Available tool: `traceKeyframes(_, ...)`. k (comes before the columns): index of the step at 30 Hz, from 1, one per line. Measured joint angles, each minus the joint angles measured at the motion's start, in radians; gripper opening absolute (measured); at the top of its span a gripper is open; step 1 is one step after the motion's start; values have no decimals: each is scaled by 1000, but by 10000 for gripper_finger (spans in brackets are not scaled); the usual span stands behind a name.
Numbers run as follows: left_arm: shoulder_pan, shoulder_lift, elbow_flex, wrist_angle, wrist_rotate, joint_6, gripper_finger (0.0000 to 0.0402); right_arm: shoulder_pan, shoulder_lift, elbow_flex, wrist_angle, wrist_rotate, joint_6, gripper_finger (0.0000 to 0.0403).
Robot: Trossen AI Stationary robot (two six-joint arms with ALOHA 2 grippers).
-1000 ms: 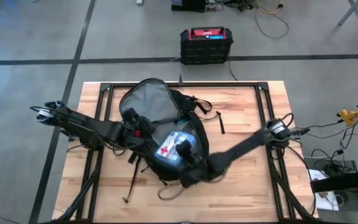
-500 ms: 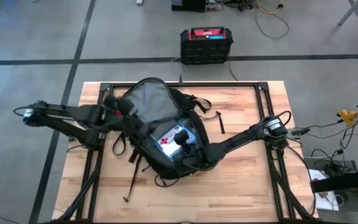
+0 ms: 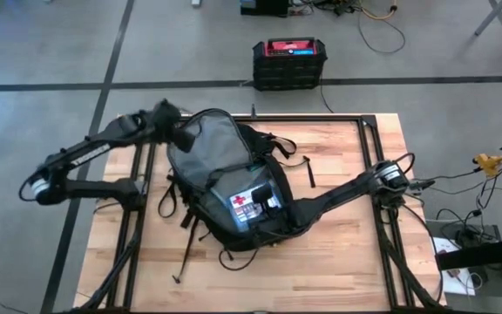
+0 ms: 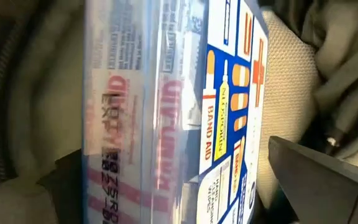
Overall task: Unpack backpack
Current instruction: Put the medicine organizer into the back pack
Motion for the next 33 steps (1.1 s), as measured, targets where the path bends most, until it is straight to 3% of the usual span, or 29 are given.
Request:
traceKeyframes(5, 103, 116, -1, 51, 34, 94, 212, -54, 5, -3, 1, -17, -9, 399)
traceKeyframes(10, 110, 249, -1, 233, 44, 196, 228, -125, 31, -3, 29, -212, 7, 399)
traceKeyframes(15, 121, 375, 16, 284, 137, 270, 223, -145, 34, 4, 25, -227, -14, 399)
traceKeyframes(18, 120, 423, 43, 237, 193, 301, 212, -147, 32, 28, -2, -213, -27, 399)
traceKeyframes(25, 129, 427, 193, 44, 199, 352, 188, -159, 15, 108, -71, -173, -31, 399)
traceKeyframes(29, 131, 423, 299, -117, 306, 363, 181, -170, 15, 138, -102, -185, 1, 399)
traceKeyframes(33, 130, 423, 337, -203, 421, 391, 182, -177, 15, 119, -97, -286, 46, 399)
